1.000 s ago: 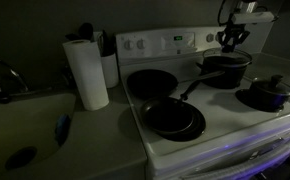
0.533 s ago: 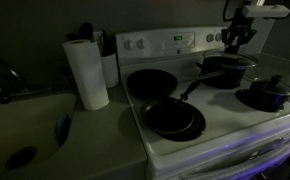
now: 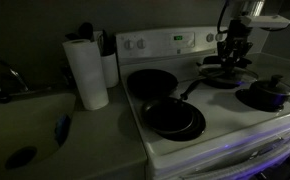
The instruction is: Take the lid from the pot on the right back stove plate and put it on the stove
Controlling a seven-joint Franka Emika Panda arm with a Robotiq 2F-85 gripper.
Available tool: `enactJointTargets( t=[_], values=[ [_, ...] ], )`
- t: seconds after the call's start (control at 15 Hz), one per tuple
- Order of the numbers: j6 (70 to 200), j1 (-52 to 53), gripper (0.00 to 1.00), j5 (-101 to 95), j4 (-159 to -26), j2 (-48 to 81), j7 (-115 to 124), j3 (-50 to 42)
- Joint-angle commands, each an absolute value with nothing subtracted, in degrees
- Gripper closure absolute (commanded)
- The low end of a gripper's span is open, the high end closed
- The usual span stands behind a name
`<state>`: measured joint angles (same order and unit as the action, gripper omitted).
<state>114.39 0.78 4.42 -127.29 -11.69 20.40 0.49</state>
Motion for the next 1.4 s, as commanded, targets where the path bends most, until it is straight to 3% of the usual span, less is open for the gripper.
enactJointTargets(
  t=[0.0, 1.33],
  values=[
    [113.47, 2.05, 0.86, 7.80, -130.30, -14.11, 19.28, 2.31],
    [118.95, 4.90, 0.86, 8.28, -153.02, -31.00, 22.93, 8.43]
  ],
)
